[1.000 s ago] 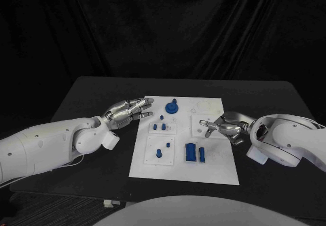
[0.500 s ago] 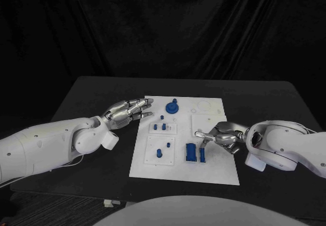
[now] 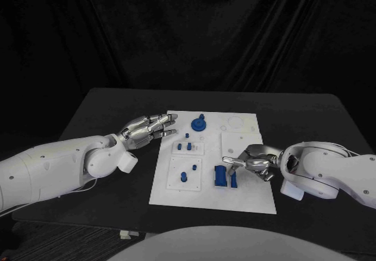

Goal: Assemble the parts on the task board

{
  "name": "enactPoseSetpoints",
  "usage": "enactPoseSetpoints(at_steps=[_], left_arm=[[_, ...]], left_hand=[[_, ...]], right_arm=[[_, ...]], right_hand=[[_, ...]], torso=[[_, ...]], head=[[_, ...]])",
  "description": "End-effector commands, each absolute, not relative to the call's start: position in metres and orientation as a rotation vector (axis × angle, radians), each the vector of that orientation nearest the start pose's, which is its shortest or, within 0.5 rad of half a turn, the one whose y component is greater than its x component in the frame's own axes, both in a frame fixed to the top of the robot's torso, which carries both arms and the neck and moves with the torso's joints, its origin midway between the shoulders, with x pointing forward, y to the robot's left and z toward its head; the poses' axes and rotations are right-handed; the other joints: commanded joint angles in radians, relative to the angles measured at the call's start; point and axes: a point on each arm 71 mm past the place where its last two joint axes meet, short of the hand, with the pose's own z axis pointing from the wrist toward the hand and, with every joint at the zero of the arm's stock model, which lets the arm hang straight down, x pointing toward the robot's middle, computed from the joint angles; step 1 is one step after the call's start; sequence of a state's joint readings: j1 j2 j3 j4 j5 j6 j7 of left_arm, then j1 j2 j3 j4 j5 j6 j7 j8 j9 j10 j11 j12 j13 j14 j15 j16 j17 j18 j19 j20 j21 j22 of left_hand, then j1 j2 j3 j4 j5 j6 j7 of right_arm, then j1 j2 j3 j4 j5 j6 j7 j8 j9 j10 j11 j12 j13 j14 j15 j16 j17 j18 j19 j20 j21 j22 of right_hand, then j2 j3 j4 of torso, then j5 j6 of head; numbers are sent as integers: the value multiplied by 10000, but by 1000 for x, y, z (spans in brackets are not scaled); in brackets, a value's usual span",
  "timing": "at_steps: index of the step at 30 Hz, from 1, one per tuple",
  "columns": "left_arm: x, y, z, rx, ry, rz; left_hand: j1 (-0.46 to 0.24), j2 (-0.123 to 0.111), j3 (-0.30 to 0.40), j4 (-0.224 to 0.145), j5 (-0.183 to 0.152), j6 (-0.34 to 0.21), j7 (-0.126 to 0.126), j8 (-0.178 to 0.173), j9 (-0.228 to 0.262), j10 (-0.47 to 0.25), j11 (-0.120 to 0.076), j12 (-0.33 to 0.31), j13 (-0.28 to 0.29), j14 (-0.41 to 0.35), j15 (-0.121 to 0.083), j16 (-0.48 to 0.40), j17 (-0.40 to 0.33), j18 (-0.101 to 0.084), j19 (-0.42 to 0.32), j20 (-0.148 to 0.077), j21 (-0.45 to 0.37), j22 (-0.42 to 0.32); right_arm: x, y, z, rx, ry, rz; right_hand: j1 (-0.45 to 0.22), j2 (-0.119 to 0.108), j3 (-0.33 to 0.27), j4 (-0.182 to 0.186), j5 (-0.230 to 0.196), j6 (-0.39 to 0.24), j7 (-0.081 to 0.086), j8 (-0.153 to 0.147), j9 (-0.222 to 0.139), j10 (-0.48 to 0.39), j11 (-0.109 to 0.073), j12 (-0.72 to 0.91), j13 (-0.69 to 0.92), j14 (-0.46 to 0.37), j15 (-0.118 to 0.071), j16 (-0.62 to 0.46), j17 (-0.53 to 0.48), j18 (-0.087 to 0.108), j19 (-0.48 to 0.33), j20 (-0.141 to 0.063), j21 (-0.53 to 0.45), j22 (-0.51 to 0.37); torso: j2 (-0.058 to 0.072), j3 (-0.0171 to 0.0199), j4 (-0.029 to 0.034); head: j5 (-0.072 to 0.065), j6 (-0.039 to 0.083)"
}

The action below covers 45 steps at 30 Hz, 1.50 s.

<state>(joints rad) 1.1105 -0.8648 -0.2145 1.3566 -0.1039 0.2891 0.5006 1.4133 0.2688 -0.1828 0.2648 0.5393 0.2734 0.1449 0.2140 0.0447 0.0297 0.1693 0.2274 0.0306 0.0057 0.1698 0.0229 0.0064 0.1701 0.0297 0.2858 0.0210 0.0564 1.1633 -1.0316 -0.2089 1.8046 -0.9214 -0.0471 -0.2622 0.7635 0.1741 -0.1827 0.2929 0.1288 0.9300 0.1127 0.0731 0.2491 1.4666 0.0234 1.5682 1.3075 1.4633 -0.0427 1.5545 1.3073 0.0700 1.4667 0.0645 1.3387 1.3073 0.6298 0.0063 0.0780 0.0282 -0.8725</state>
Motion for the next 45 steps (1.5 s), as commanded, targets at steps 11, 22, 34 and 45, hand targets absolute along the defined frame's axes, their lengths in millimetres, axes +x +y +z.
enactPoseSetpoints(at_steps=[11, 22, 34, 45], left_arm=[[448, 241, -279, -10087, 17974, -18937], [448, 242, -279, -10105, 17988, -18885], [447, 241, -279, -10096, 17939, -18910], [447, 241, -279, -10095, 17935, -18925]], left_hand=[[106, 9, 44, -57, 81, 75, 244, -35, 12, -3, 64, 43, 8, -1, 48, 26, 9, 72, 25, 37, 58, 14], [115, 16, 56, -64, 87, 109, 258, -13, 17, -2, 55, 45, 8, 0, 50, 29, 10, 73, 33, 39, 64, 25], [115, 18, 63, -66, 86, 131, 291, 0, 21, -5, 34, 39, 7, -2, 40, 24, 8, 73, 30, 39, 61, 16], [115, 17, 65, -66, 84, 150, 305, 11, 24, -7, 30, 35, 7, -3, 35, 22, 8, 72, 28, 38, 59, 12]], right_arm=[[378, -216, -261, 2735, 23251, 8367], [377, -219, -232, 2260, 21219, 10164], [379, -226, -229, 337, 21754, 8478], [378, -229, -239, -1292, 21815, 7004]], right_hand=[[206, 266, -338, -12, 52, -45, 28, -12, -294, 1041, -3, 26, 2633, 980, 14, 40, 2144, -169, 259, 44, -74, 1939], [387, 403, -980, -19, -195, 626, -360, 194, -549, 1041, -371, 26, 2633, 1016, -304, 87, 2318, -285, 430, -242, 494, 2097], [305, 396, -1641, -6, -715, 492, -355, -21, -881, 1041, -376, 26, 2633, 998, -324, 65, 2225, -290, 418, -285, 517, 2094], [209, 440, -1835, -9, -756, 393, -386, -78, -992, 1041, -377, 26, 2633, 986, -344, 50, 2167, -270, 382, -294, 437, 2069]], torso=[[2, 1, -1], [-8, 3, -5], [-2, 2, 2], [-1, 1, 3]], head=[[11, -2], [7, -2], [16, -2], [27, -2]])
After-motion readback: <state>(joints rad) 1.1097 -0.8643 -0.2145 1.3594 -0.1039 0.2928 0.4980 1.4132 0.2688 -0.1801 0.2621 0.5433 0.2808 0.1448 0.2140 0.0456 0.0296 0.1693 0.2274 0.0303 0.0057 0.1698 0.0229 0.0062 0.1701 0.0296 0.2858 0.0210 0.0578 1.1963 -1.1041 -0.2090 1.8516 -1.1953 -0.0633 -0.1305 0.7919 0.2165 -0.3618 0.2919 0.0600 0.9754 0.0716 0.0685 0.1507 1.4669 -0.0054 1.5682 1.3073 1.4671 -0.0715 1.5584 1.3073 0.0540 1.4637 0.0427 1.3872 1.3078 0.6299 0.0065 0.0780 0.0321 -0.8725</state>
